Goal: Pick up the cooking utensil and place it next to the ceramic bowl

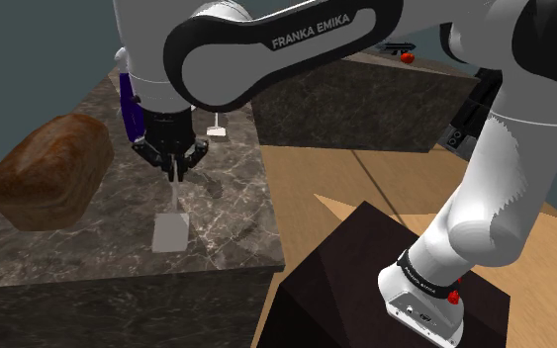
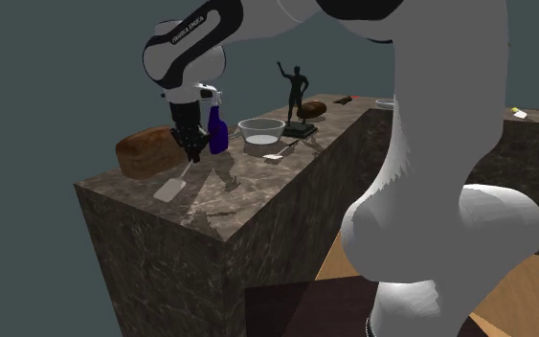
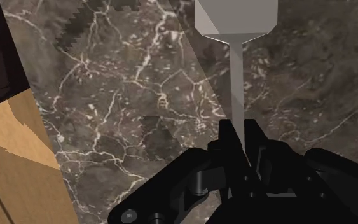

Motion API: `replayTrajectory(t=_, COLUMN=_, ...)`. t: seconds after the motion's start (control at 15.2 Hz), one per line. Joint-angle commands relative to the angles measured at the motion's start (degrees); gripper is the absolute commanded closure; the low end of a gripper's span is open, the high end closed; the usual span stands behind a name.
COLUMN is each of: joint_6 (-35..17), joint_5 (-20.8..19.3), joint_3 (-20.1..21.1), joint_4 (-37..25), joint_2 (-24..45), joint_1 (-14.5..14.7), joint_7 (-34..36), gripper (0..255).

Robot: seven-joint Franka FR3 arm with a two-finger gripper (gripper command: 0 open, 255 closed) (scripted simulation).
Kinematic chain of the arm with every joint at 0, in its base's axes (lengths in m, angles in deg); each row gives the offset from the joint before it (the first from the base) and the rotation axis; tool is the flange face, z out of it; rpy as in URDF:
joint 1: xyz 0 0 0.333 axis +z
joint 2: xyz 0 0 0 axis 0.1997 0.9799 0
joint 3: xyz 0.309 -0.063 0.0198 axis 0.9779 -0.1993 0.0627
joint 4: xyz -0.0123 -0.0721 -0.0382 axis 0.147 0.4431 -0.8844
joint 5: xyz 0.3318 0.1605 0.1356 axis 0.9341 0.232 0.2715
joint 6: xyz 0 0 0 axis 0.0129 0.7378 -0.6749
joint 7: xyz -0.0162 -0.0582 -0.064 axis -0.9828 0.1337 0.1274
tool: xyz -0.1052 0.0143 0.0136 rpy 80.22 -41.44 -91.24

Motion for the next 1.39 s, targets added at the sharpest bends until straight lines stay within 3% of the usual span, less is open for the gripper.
replayTrajectory(t=0.0, joint_6=1.4, joint_5=0.6, joint_3=0.2, joint_4=-0.9, joint_2=-0.7, joint_1=-0.1, joint_7=-0.4, gripper=255)
replayTrajectory(t=0.73, joint_6=8.6, joint_5=2.2, joint_3=0.8, joint_4=-6.8, joint_2=-2.4, joint_1=-0.2, joint_7=-1.8, gripper=255)
replayTrajectory(t=1.32, joint_6=7.0, joint_5=4.5, joint_3=-3.4, joint_4=-4.6, joint_2=-4.7, joint_1=-8.2, joint_7=-14.3, gripper=255)
